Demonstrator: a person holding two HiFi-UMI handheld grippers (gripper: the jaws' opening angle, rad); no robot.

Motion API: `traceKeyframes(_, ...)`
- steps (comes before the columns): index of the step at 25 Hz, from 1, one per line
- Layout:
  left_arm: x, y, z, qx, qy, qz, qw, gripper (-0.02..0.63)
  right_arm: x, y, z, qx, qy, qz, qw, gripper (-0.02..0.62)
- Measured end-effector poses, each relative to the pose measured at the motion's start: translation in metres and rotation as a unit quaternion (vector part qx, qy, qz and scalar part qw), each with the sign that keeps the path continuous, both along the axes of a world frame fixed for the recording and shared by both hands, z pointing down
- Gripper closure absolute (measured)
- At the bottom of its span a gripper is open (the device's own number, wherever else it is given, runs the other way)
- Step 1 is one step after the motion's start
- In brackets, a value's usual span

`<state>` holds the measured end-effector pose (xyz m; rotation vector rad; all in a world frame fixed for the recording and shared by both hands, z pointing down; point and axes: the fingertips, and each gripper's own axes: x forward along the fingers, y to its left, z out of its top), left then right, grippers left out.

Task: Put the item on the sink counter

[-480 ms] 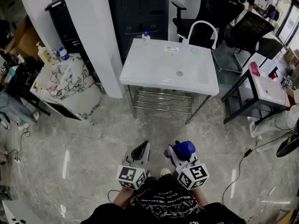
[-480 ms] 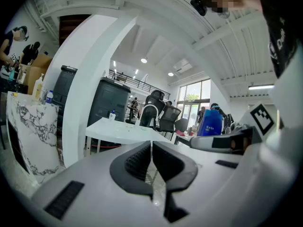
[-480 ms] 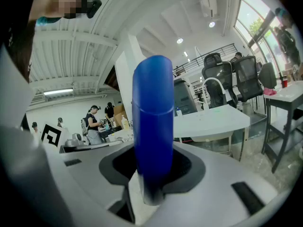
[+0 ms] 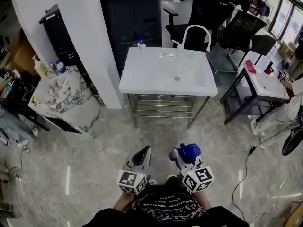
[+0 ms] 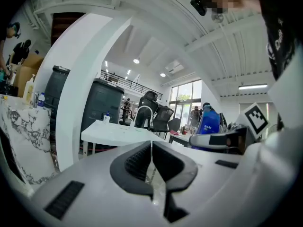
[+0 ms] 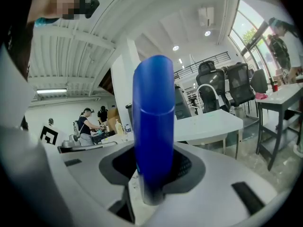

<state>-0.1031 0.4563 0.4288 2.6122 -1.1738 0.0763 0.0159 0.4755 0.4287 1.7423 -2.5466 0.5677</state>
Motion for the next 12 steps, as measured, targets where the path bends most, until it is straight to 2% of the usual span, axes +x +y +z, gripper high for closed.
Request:
traceKeyframes(4, -0.008, -0.004, 0.003, -0.008, 0.008, 0.006, 0.9999, 0.595, 0.0, -0.002, 0.0, 0.006, -0.017, 0.018, 1.0, 0.448)
traceKeyframes(12, 0.001, -0.026, 0.015, -0.013, 0.005, 0.009, 0.9999, 0.597, 0.03, -0.035, 0.011, 0.002, 0.013, 0.054, 0.998, 0.449)
